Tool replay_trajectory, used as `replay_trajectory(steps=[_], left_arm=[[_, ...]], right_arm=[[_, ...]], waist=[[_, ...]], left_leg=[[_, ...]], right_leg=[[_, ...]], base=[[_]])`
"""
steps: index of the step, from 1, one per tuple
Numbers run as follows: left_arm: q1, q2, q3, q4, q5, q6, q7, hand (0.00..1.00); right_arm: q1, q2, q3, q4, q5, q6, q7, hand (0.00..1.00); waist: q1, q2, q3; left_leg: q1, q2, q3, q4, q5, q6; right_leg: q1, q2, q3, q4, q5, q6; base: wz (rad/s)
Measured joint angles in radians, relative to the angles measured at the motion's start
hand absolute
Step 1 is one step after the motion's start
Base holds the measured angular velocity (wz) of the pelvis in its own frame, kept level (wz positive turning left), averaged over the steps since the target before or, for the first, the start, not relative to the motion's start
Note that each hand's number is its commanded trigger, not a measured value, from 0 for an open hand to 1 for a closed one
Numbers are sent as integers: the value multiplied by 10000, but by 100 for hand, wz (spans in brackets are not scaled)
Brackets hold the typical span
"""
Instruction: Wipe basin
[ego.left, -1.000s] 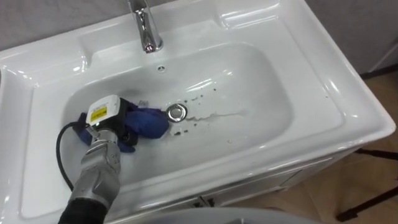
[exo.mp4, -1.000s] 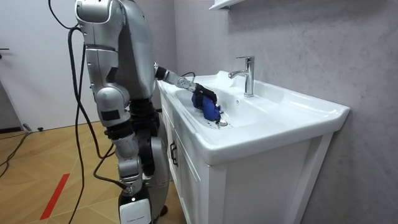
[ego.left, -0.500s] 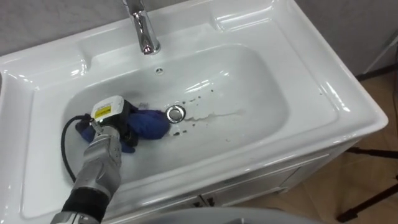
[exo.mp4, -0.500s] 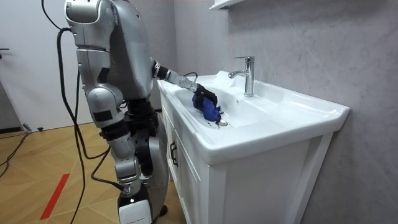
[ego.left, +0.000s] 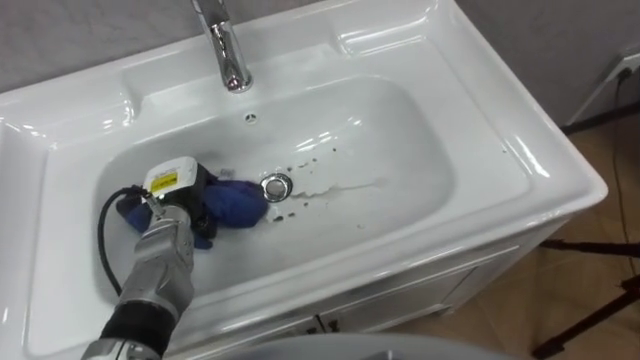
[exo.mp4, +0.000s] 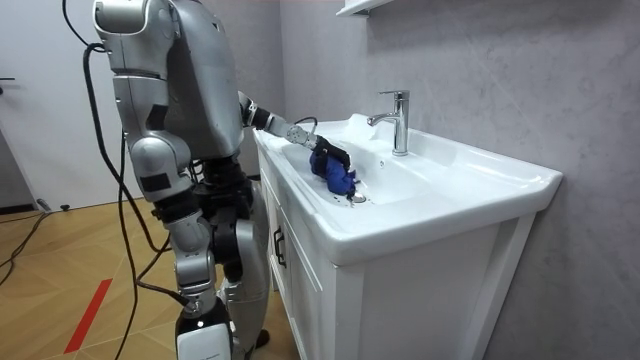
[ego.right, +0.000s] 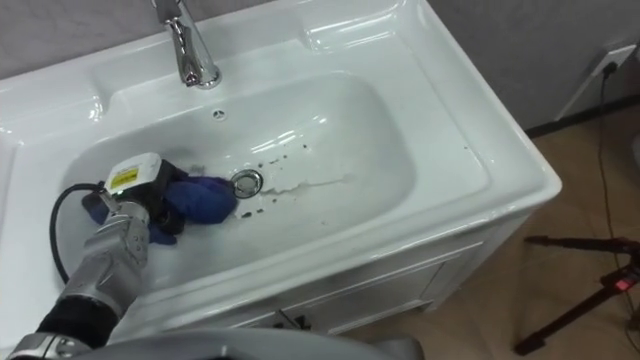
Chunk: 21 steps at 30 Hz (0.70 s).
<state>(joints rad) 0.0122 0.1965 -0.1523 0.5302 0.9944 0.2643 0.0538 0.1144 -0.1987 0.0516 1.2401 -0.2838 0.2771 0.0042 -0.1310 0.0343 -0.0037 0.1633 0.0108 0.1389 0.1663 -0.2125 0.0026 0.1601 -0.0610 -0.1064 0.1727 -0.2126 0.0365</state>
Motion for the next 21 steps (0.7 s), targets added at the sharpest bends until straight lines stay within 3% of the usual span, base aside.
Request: replay_trajectory(steps=[13, 17, 21], left_arm=[[95, -467, 248, 881, -755, -249, 1841, 100], [103, -598, 322, 950, -987, -255, 2184, 100], [66, -657, 289, 917, -1053, -254, 2299, 100]], right_arm=[[77, 142, 31, 42, 7, 78, -156, 0], [82, 383, 49, 34, 11, 139, -137, 0], [83, 565, 170, 13, 5, 224, 54, 0]], waist=[[5, -45, -9], [8, -220, -46], [-3, -428, -32]], left_leg=[[235, 19, 78, -159, 10, -17], [262, 24, 87, -155, 15, -25], [322, 19, 104, -145, 19, -26]], right_leg=[[135, 30, 89, -9, -9, -4], [142, 31, 86, 2, -18, -16], [163, 31, 157, 6, -18, -16]], base=[[-1], [0], [-1]])
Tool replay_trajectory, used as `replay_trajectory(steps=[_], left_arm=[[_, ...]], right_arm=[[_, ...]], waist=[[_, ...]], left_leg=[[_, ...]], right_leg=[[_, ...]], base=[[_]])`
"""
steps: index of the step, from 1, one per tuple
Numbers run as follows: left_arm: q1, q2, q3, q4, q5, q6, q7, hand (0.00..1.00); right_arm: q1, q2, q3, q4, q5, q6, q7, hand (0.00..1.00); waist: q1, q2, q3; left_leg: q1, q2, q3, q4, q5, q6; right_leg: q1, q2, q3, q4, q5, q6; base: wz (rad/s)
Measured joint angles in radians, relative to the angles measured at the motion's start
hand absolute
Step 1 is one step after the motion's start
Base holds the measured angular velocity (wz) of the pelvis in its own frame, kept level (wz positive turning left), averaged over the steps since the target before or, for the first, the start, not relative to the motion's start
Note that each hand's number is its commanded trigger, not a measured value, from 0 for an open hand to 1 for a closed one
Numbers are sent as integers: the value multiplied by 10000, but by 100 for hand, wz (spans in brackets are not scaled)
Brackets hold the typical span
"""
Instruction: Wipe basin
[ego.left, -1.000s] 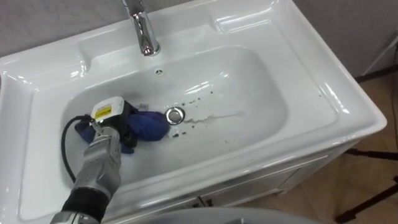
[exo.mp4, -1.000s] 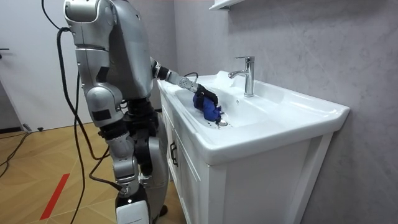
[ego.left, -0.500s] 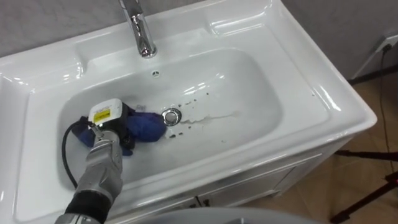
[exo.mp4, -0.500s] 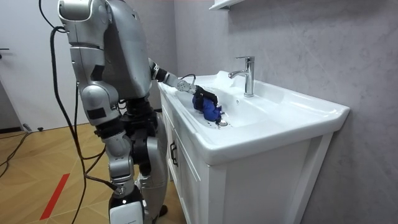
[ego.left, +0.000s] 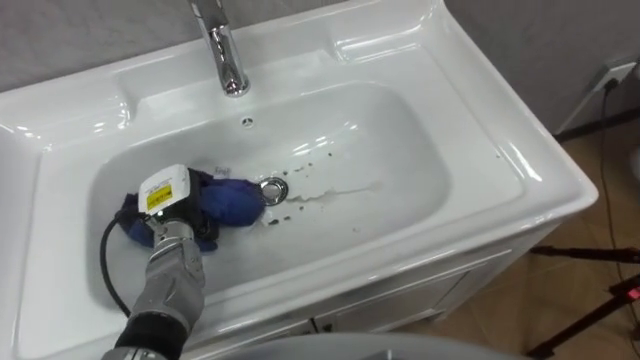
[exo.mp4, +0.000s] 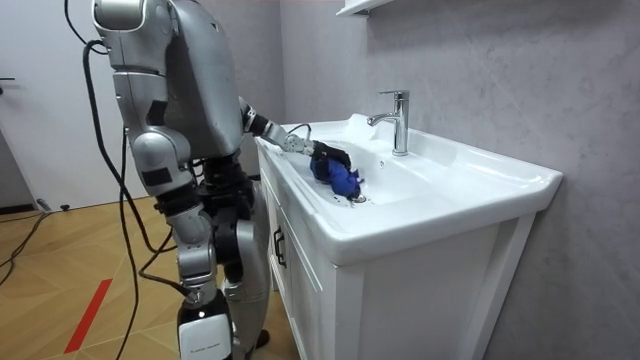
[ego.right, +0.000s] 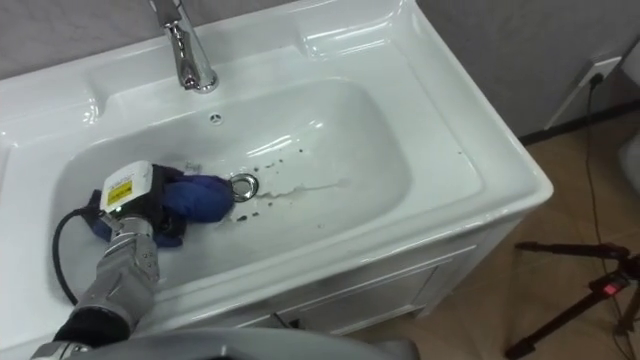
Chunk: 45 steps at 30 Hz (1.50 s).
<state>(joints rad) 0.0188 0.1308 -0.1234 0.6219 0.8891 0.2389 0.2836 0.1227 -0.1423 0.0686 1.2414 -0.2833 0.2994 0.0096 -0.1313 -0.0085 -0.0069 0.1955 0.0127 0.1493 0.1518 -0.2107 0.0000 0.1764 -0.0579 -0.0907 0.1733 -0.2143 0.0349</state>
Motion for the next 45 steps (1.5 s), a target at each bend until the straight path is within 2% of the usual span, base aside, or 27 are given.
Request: replay_trajectory(steps=[4, 11, 16, 24, 27, 31, 35, 37, 41, 45], left_arm=[[-86, -45, -59, -23, -161, -1, 1, 100], [-288, -138, -460, -17, -683, 1, 68, 100], [-500, -241, -613, 9, -1255, 0, 109, 100], [-699, -297, -943, -146, -2220, 25, -267, 100], [-854, -269, -1291, -250, -2304, 250, -468, 100], [-926, -240, -1452, -447, -2299, 513, -751, 100], [-1231, -264, -2314, -522, -2298, 690, -1034, 100], [-1359, -267, -2522, -520, -2304, 765, -1130, 100], [-1407, -271, -3124, -743, -2308, 868, -1272, 100], [-1452, -314, -3602, -1163, -2309, 913, -1502, 100]], right_arm=[[130, 32, 203, -38, 7, 25, 159, 0], [348, 116, 207, -46, 27, 279, 160, 0], [386, 234, 201, -99, -67, 284, 151, 0], [531, 365, 181, -452, -366, 289, 145, 0], [595, 358, 272, -398, -365, 404, 223, 0], [486, 354, 277, -390, -359, 516, 368, 0], [320, 345, 284, -360, -263, 516, 362, 0], [277, 330, 296, -398, -179, 515, 362, 0], [126, 286, 280, -375, -109, 505, 360, 0], [32, 208, 268, -362, 127, 497, 349, 0]], waist=[[-40, -193, 4], [-62, -199, 5], [-152, -167, 14], [-855, -24, 23], [-973, 73, 31], [-1133, 77, 35], [-1226, 111, 52], [-1264, 163, 52], [-1704, 350, 71], [-1985, 411, 105]], left_leg=[[-18, 9, 92, -10, -1, 2], [-45, 48, 112, -194, 9, -26], [-105, 61, 155, -198, 12, -32], [-283, 65, 159, -220, 10, -33], [-338, 59, 158, -200, 11, -32], [-355, 38, 159, -161, 14, -28], [-382, 0, 164, -159, 20, -18], [-381, -10, 166, -159, 21, -15], [-358, -41, 164, -161, 32, 2], [-366, -33, 313, -161, 32, 3]], right_leg=[[-23, 4, 87, 13, 0, 1], [-131, 68, 94, 14, 27, -19], [-172, 87, 175, -12, 43, -40], [-336, 89, 188, -14, 43, -37], [-388, 88, 213, -9, 46, -36], [-391, 60, 231, -6, 46, -35], [-395, 33, 278, -48, 58, -8], [-395, 32, 322, -50, 62, 0], [-364, 2, 329, -51, 64, 16], [-414, -3, 390, -52, 61, 21]], base=[[-6], [-1], [-1], [0], [0], [0], [0], [0], [0], [-4]])
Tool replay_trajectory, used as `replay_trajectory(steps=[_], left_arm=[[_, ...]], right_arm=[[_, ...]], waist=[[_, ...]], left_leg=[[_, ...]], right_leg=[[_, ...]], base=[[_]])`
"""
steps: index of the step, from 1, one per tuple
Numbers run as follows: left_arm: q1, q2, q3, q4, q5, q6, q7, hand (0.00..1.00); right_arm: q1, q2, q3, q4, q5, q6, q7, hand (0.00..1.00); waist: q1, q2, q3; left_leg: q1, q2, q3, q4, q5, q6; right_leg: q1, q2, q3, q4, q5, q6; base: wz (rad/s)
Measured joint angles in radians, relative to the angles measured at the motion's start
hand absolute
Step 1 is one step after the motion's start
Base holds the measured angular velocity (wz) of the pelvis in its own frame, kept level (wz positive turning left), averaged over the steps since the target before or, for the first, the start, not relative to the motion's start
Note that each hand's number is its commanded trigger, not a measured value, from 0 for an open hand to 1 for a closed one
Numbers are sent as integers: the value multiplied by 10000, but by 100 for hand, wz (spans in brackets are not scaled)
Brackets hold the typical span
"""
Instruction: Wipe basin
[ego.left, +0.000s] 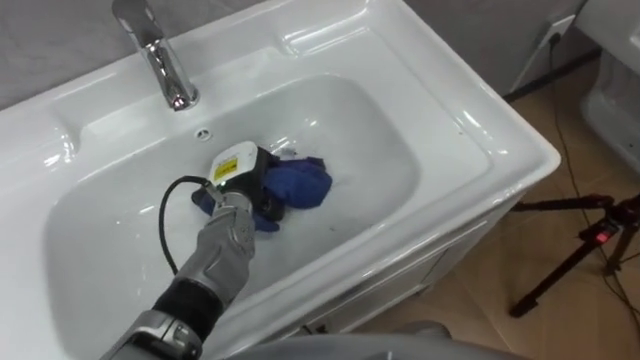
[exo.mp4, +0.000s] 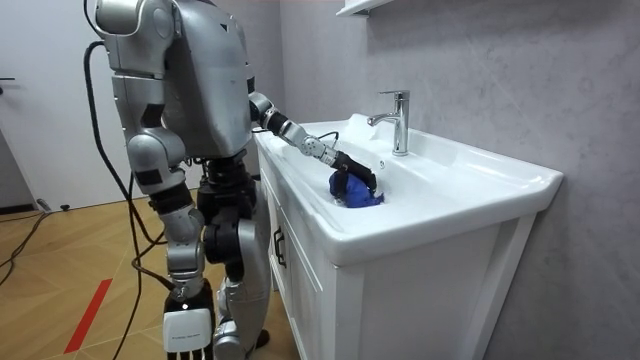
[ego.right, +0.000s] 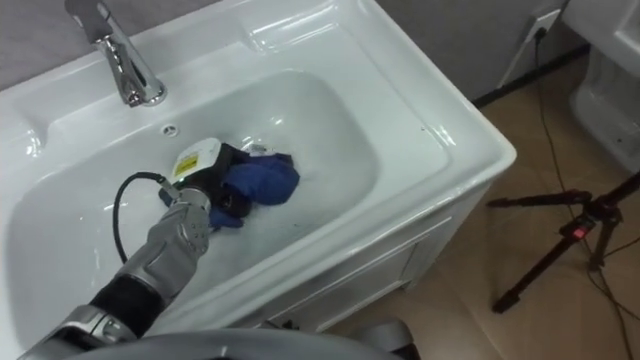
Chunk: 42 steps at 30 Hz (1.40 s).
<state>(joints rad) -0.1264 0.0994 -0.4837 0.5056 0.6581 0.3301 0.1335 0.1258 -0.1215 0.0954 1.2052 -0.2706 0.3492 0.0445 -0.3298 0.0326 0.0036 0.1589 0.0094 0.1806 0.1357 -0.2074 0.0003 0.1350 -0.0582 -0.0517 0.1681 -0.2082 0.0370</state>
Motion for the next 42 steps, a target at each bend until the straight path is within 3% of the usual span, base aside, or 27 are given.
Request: replay_trajectory(steps=[2, 5, 14, 20, 30, 31, 33, 39, 42], left_arm=[[-59, -9, -152, -260, 1, 117, -179, 100], [-401, -9, -333, -234, -1, 207, -429, 100], [-530, -8, -333, -285, -13, 207, -631, 100], [-549, -10, -377, -1072, -141, 213, -1070, 100], [-550, -15, -455, -1261, -392, 209, -1076, 100], [-550, -15, -470, -1256, -354, 208, -1070, 100], [-547, -28, -559, -1227, -166, 209, -1045, 100], [-475, -32, -541, -898, -90, -36, -783, 100], [-228, -38, -465, -529, 128, -354, -498, 100]], right_arm=[[3, -26, -1, 5, 41, 3, -136, 0], [-37, -27, 0, 167, 65, -7, -275, 0], [-14, -39, 4, 836, 979, -119, -458, 0], [-3, -165, 22, 837, 1094, -273, -413, 0], [-67, -183, 109, 963, 1131, -320, -418, 0], [-67, -183, 110, 965, 1109, -319, -422, 0], [-45, -184, 166, 952, 1050, -316, -443, 0], [149, -183, 170, 778, 781, -291, -420, 0], [236, -181, 3, 721, 776, -262, -446, 0]], waist=[[-248, 28, 1], [-354, 66, 25], [-514, 65, 27], [-776, 106, 60], [-773, 188, 118], [-774, 188, 136], [-757, 188, 248], [-704, 181, 247], [-382, 103, 218]], left_leg=[[-76, -9, 115, 7, 6, 10], [-98, -44, 136, 17, 33, 50], [-100, -58, 294, 13, 32, 51], [-287, -18, 302, -5, 9, 88], [-280, -42, 303, -18, 1, 97], [-257, -42, 305, -24, 1, 97], [-65, -42, 333, -86, -3, 95], [86, 6, 380, -186, -6, 88], [231, 13, 597, -179, -16, 72]], right_leg=[[-82, -28, -9, 6, -16, 24], [-153, -65, 10, 27, -3, 47], [-167, -80, 106, -31, 7, 70], [-302, -68, 122, 16, 10, 77], [-248, -59, 271, 34, 16, 85], [-196, -58, 269, 32, 17, 84], [-67, -39, 250, 27, 17, 84], [9, 44, 367, 28, 16, 75], [47, 62, 524, 25, 2, 52]], base=[[0], [0], [-1], [2], [1], [0], [0], [-2], [-21]])
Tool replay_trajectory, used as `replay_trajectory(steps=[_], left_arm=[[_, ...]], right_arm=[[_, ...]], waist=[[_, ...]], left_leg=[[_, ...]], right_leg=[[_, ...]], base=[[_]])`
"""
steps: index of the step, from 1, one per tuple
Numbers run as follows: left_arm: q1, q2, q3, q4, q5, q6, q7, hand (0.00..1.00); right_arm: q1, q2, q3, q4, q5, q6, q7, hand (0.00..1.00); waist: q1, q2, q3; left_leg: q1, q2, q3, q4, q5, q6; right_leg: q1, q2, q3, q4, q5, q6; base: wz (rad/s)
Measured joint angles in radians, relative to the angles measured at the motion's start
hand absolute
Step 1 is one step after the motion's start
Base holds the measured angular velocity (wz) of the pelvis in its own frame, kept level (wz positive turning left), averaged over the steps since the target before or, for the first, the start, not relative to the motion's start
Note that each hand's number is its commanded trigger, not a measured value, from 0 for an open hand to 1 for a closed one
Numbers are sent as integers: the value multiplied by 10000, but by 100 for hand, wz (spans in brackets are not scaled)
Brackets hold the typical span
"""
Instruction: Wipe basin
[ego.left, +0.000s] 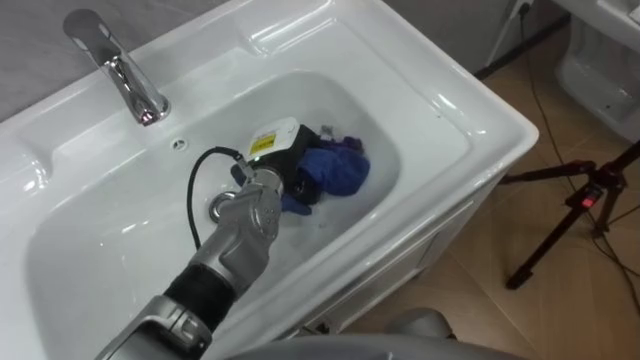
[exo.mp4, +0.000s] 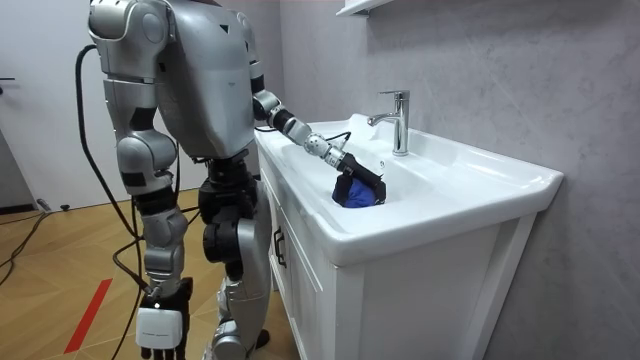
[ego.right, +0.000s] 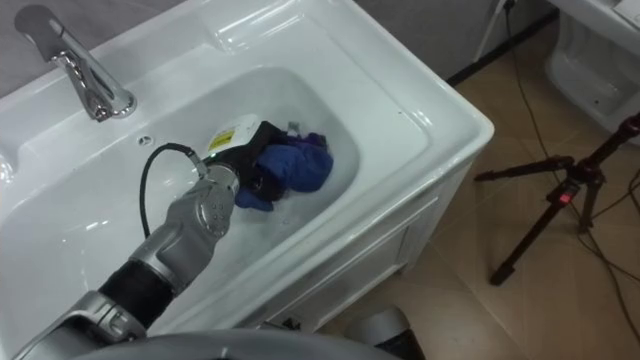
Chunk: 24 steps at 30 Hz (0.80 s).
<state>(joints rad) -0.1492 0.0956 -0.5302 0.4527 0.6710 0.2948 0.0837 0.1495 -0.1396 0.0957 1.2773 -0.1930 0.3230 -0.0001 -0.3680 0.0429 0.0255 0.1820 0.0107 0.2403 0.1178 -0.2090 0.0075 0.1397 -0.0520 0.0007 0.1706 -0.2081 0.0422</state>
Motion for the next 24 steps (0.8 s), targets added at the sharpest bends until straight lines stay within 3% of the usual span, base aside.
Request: replay_trajectory(steps=[6, 8, 12, 14, 16, 18, 20, 24], left_arm=[[854, -13, 583, 539, 658, -734, 815, 100], [1305, 17, 1103, 828, 672, -1057, 1382, 100], [1791, 410, 1707, 1331, 1333, -1239, 2431, 100], [1951, 967, 1921, 1832, 2004, -1236, 3308, 100], [2118, 1354, 2039, 2154, 2562, -1086, 3985, 100], [2245, 1664, 2149, 2445, 3580, -628, 4373, 100], [2245, 1692, 2145, 2640, 4406, -199, 4408, 100], [2248, 1654, 2131, 2985, 5224, 224, 4484, 100]], right_arm=[[237, 164, -272, -383, -591, 65, -118, 0], [288, 278, -442, -383, -866, 73, -124, 0], [234, 402, -466, -380, -1043, 198, -147, 0], [167, 398, -456, -379, -1279, 454, -174, 0], [110, 373, -454, -380, -1257, 533, -205, 0], [15, 307, -471, -386, -1240, 592, -277, 0], [15, 259, -493, -385, -1150, 592, -321, 0], [-157, 225, -594, -337, -1094, 569, -323, 0]], waist=[[616, -459, -203], [780, -592, -277], [1079, -666, -323], [1264, -682, -336], [1319, -709, -372], [1375, -672, -411], [1573, -610, -434], [1763, -472, -508]], left_leg=[[134, -8, 94, 1, -9, -12], [230, -1, 93, -13, -9, -12], [239, 39, 10, -38, -28, -43], [207, 98, 2, -47, -20, -89], [199, 145, -49, -55, 3, -135], [223, 185, -158, -65, 18, -172], [325, 226, -164, -65, 5, -198], [419, 305, -185, -56, -22, -244]], right_leg=[[38, 34, 222, 3, -17, -15], [99, 48, 230, 5, -17, -15], [99, 94, 178, 11, 8, -50], [56, 156, 177, 3, 68, -110], [71, 218, 179, 9, 99, -160], [107, 277, 167, -10, 124, -200], [186, 311, 145, -17, 134, -217], [218, 385, 136, 1, 153, -250]], base=[[-8], [-2], [0], [-2], [0], [0], [-3], [-13]])
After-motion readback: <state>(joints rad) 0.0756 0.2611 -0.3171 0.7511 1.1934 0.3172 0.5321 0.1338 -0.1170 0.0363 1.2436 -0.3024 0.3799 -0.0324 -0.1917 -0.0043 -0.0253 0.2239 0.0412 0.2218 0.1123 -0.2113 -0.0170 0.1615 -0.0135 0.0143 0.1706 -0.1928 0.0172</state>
